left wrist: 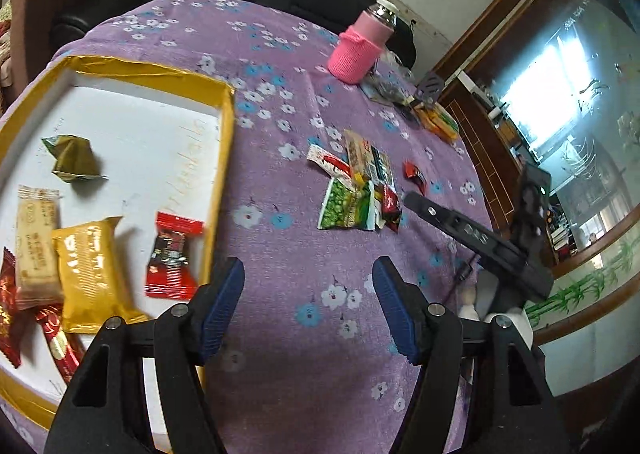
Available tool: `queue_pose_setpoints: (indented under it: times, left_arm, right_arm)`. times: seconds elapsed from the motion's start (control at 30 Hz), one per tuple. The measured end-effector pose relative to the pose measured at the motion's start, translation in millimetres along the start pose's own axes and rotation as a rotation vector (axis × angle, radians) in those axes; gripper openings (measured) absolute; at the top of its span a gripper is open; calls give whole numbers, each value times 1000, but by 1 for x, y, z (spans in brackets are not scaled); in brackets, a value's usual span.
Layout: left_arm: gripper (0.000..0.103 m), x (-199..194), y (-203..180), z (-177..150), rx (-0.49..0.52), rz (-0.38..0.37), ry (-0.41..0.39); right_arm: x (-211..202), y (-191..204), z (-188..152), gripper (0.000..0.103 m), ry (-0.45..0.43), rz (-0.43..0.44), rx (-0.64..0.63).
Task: Organize snacks
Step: 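Grasp another green pea snack bag with the left tool while the right tool grasps a red candy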
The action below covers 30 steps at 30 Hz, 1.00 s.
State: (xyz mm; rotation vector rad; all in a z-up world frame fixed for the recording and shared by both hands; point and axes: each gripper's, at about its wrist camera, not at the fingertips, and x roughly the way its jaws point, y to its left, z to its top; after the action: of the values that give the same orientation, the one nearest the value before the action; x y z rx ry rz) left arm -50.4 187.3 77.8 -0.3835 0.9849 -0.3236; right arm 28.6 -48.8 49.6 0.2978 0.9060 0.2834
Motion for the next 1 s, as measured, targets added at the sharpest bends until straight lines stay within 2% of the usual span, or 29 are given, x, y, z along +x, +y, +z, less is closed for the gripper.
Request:
queue_pose_setpoints:
  times: [0.1,0.17,0.2,0.27,0.37,0.47,0.63,0.83,0.93,0.97,1.0]
  left_arm:
    - [66,9,-8,2,12,12,8]
    - [66,13,-11,4,15,16,9]
    - [66,15,-12,6,15,18,8]
    - [66,18,-13,8,12,18,7]
    - [66,25,-15,12,13,18,10]
    - [66,37,-22,21,38,26,26]
    - [66,68,-38,37,78,27,70]
    - [66,120,-64,58,211,57,112]
    - [65,141,-69,62,252,54,167]
    - [65,148,-70,60,269,44,206]
    - [60,150,-70,57,274,39,227]
  right_arm:
    - [17,1,6,59,-4,6,25]
    - [27,4,8,60,-13,-1,16]
    - [32,7,7,58,-8,3,-1]
    - [38,12,1,37,35,-4,-44]
    - [31,19,-10,30,86,-2,-91]
    - [18,18,-22,30,117,39,-113]
    - [4,-1,-22,29,78,69,-87]
    - [7,-19,-19,32,84,113,-18]
    - [12,-21,-19,32,104,132,-6]
    - [12,-21,-18,32,106,134,-5]
    - [12,-21,-18,33,108,137,-2]
